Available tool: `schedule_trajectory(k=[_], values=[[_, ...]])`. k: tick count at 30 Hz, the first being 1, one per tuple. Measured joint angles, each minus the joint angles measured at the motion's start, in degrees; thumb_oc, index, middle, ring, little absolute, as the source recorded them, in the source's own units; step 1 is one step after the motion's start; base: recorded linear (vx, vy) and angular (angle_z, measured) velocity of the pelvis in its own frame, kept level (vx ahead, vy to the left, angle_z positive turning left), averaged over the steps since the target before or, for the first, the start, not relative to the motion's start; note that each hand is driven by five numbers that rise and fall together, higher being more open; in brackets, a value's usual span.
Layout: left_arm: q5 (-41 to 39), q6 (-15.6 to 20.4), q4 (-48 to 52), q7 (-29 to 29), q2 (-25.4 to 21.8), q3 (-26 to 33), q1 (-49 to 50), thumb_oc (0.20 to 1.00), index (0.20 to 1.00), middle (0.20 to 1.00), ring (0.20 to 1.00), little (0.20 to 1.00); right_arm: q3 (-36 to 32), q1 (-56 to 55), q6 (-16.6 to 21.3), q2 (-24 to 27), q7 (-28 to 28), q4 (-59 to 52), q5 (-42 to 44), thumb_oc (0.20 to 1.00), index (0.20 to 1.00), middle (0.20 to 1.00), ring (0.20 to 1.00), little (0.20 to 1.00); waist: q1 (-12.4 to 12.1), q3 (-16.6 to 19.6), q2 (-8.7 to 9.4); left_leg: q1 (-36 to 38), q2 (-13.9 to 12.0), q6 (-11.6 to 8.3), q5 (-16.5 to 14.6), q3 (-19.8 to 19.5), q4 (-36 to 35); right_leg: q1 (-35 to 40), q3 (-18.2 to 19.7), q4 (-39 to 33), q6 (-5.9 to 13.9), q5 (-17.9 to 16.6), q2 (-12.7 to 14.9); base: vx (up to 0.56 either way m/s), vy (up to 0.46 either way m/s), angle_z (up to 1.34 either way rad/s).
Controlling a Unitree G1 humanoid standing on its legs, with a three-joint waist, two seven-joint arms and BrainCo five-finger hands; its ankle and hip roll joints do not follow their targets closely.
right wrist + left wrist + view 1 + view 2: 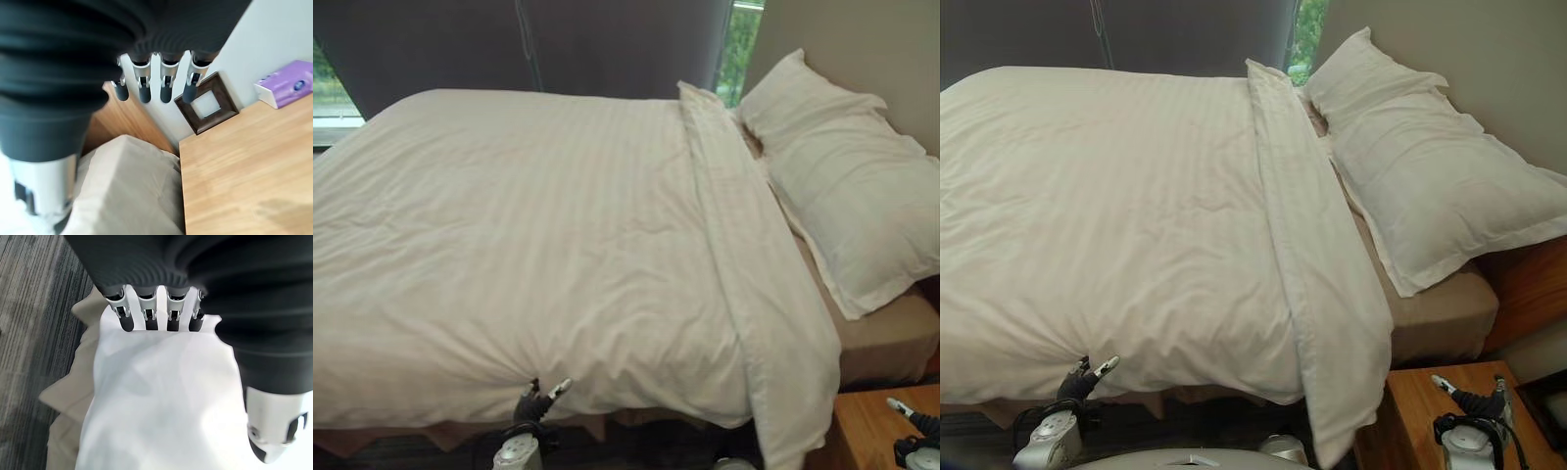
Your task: Making the bed.
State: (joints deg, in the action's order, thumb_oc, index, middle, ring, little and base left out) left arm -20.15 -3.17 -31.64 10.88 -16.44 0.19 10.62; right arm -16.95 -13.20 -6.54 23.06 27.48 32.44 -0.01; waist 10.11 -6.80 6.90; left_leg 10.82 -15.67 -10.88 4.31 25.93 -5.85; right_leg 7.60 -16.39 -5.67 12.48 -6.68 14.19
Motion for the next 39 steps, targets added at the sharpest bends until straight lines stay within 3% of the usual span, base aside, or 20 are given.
schedule_trajectory(k=[4, 5, 6, 11, 12, 14, 16, 17, 19, 20, 23, 27, 29, 31, 32, 36, 39], values=[[0.0, -0.06, 0.0, -0.02, -0.73, -0.36, 0.31, 1.0, 1.0, 1.0, 1.0, 1.0, -0.79, 2.56, -1.65, 2.04, 3.28, 1.01, -0.06, 1.0, 1.0, 1.0, 1.0, 1.0, 0.16, 0.67, 0.06, -0.52, 0.02, 0.23, 0.72, 0.07, 0.0, -0.45, 0.36, 0.0, -0.59, -0.61, -0.04, -0.01, 0.011, -0.02], [0.0, -0.06, 0.02, -0.01, -0.99, -0.58, 0.25, 1.0, 1.0, 1.0, 1.0, 1.0, -0.71, 3.99, -1.73, 3.2, 3.74, 0.67, 0.0, 0.47, 0.47, 0.47, 0.47, 0.47, 0.13, 0.68, 0.08, -0.53, 0.02, 0.28, 0.77, 0.14, 0.0, -0.53, 0.46, -0.01, -0.54, -0.66, -0.04, -0.03, 0.023, -0.06], [0.0, -0.05, 0.04, 0.03, -1.26, -1.32, 0.18, 1.0, 1.0, 1.0, 1.0, 1.0, -0.36, 5.37, -1.7, 4.36, 3.74, -1.33, 0.05, 0.2, 0.2, 0.2, 0.2, 0.2, 0.27, 0.67, 0.06, -0.62, 0.04, 0.28, 0.76, 0.34, 0.0, -0.94, 0.68, -0.01, -0.47, -0.73, -0.04, -0.04, 0.013, -0.1], [-0.01, 0.05, 0.09, -0.14, -1.63, -3.58, -0.91, 1.0, 1.0, 1.0, 1.0, 1.0, 9.11, 15.49, 2.85, 9.29, -1.47, -12.47, 2.1, 0.2, 0.2, 0.2, 0.2, 0.2, -0.43, 0.46, -0.5, -1.72, -0.03, 0.51, 1.45, 0.01, 0.0, -2.08, 0.69, -0.26, -0.61, -1.44, -0.1, -0.03, -0.01, 0.02], [0.0, 0.11, 0.29, -0.47, -1.45, -4.16, -1.3, 1.0, 1.0, 1.0, 1.0, 1.0, 9.98, 17.52, 4.5, 9.11, -2.99, -12.88, 3.76, 0.2, 0.2, 0.2, 0.2, 0.2, -2.27, 0.43, -0.91, -2.37, -0.07, 0.48, 1.59, -0.21, 0.0, -2.11, 0.45, -0.26, -0.65, -1.47, -0.09, -0.01, -0.015, 0.14], [-0.01, -0.02, 0.6, -1.87, -1.17, -6.43, -0.84, 1.0, 1.0, 1.0, 1.0, 1.0, 13.13, 23.5, 6.07, 5.22, -6.0, -14.86, 11.64, 0.2, 0.2, 0.2, 0.2, 0.2, -3.68, -0.21, -1.98, -3.26, -0.08, 0.69, 2.13, -1.36, 0.01, -2.48, -0.38, -0.27, -0.69, -1.54, -0.1, -0.02, -0.032, 0.28], [0.0, 0.11, 0.29, -2.8, -0.56, -7.02, -0.07, 1.0, 1.0, 1.0, 1.0, 1.0, 14.66, 27.03, 7.83, 2.33, -8.74, -13.33, 18.98, 0.2, 0.2, 0.2, 0.2, 0.2, -7.25, -1.61, -4.2, -4.39, -0.01, 1.12, 3.15, -2.5, 0.09, -2.05, -1.48, -0.15, -0.79, -1.71, 0.03, -0.02, -0.051, 0.24], [0.0, 0.01, -1.1, -3.54, -0.61, -7.46, -0.34, 1.0, 1.0, 1.0, 1.0, 1.0, 13.14, 31.74, 9.04, -1.3, -9.58, -10.8, 29.16, 0.2, 0.2, 0.2, 0.2, 0.2, -6.11, -1.69, -4.14, -4.59, -0.01, 1.0, 3.24, -3.01, 0.07, -2.33, -1.85, -0.24, -0.83, -1.78, 0.0, -0.18, -0.04, 0.37], [-0.47, 0.54, -2.48, -4.56, 0.12, -8.4, -0.79, 1.0, 1.0, 1.0, 1.0, 1.0, 14.4, 37.29, 12.72, -2.75, -12.28, -7.68, 42.82, 0.2, 0.2, 0.2, 0.2, 0.2, -9.27, -3.88, -8.17, -7.51, 0.38, 1.56, 4.53, -5.08, 0.49, -3.1, -3.6, 0.01, -0.72, -2.0, 0.35, -0.26, -0.044, 0.55], [-2.28, 0.53, -2.51, -4.63, 0.41, -9.9, -2.03, 1.0, 1.0, 1.0, 1.0, 1.0, 13.12, 42.26, 15.39, -2.51, -12.56, -4.77, 49.57, 0.2, 0.2, 0.2, 0.2, 0.2, -8.82, -4.74, -9.98, -10.3, 0.63, 1.6, 4.8, -6.6, 0.46, -4.88, -4.81, -0.15, -0.71, -2.24, 0.66, -0.16, 0.024, 0.46], [-4.09, 0.59, -4.34, -4.57, 0.81, -11.6, -3.6, 1.0, 1.0, 1.0, 1.0, 1.0, 11.73, 48.2, 18.59, 0.37, -12.68, -4.43, 54.75, 0.2, 0.2, 0.2, 0.2, 0.2, -8.96, -8.65, -16.44, -13.92, 2.41, 2.86, 6.13, -7.85, 0.46, -7.57, -5.54, -0.33, -0.42, -3.41, 2.29, -0.06, 0.083, 0.31], [-8.96, 1.81, -4.77, -4.44, 1.75, -10.67, -2.75, 1.0, 1.0, 1.0, 1.0, 1.0, 6.56, 44.05, 21.51, 0.04, -11.53, 1.77, 58.97, 0.2, 0.2, 0.2, 0.2, 0.2, -6.92, -9.92, -22.62, -14.1, 4.67, 2.88, 5.06, -7.27, 0.14, -8.23, -5.07, -0.31, 0.36, -3.81, 4.69, -0.02, 0.041, 0.0], [-8.95, 1.97, -4.98, -4.52, 2.11, -10.36, -2.56, 1.0, 1.0, 1.0, 1.0, 1.0, 6.23, 41.45, 22.18, -0.64, -12.72, 1.7, 59.52, 0.2, 0.2, 0.2, 0.2, 0.2, -5.33, -10.55, -23.74, -14.42, 4.73, 2.92, 5.14, -7.19, 0.13, -8.54, -5.04, -0.22, 0.49, -3.87, 4.71, 0.02, 0.01, -0.06], [-9.11, 2.59, -7.38, -4.87, 3.33, -9.94, -4.34, 1.0, 1.0, 1.0, 1.0, 1.0, 5.95, 39.45, 23.17, -2.54, -16.36, 1.12, 61.09, 0.2, 0.2, 0.2, 0.2, 0.2, -2.72, -10.73, -23.76, -13.18, 4.56, 2.48, 4.82, -5.94, 0.25, -8.42, -4.12, -0.15, 0.5, -3.77, 4.59, 0.06, 0.04, -0.17], [-9.31, 2.63, -8.18, -4.96, 3.54, -9.92, -4.95, 1.0, 1.0, 1.0, 1.0, 1.0, 5.96, 39.12, 23.32, -2.96, -17.06, 1.25, 61.33, 0.2, 0.2, 0.2, 0.2, 0.2, -2.54, -10.68, -23.53, -12.6, 4.52, 2.18, 4.56, -5.86, 0.21, -8.02, -3.93, -0.22, 0.48, -3.64, 4.56, 0.07, 0.049, -0.26], [-11.21, 3.23, -9.56, -5.18, 3.88, -9.78, -7.36, 1.0, 1.0, 1.0, 1.0, 1.0, 4.41, 37.69, 23.26, -5.32, -19.11, 1.81, 63.06, 0.2, 0.2, 0.2, 0.2, 0.2, -0.33, -10.22, -21.98, -11.56, 4.42, 1.54, 3.74, -4.44, 0.11, -8.14, -2.49, -0.08, 0.58, -3.42, 4.48, 0.05, 0.016, -0.19], [-13.34, 2.93, -12.27, -5.65, 4.25, -9.35, -9.37, 1.0, 1.0, 1.0, 1.0, 1.0, 3.28, 33.24, 21.73, -7.31, -21.7, 3.21, 63.19, 0.2, 0.2, 0.2, 0.2, 0.2, 1.29, -9.37, -18.97, -9.36, 3.98, 1.49, 3.1, -3.09, 0.1, -7.14, -1.25, -0.05, 0.4, -3.34, 3.94, 0.06, 0.007, -0.22]])
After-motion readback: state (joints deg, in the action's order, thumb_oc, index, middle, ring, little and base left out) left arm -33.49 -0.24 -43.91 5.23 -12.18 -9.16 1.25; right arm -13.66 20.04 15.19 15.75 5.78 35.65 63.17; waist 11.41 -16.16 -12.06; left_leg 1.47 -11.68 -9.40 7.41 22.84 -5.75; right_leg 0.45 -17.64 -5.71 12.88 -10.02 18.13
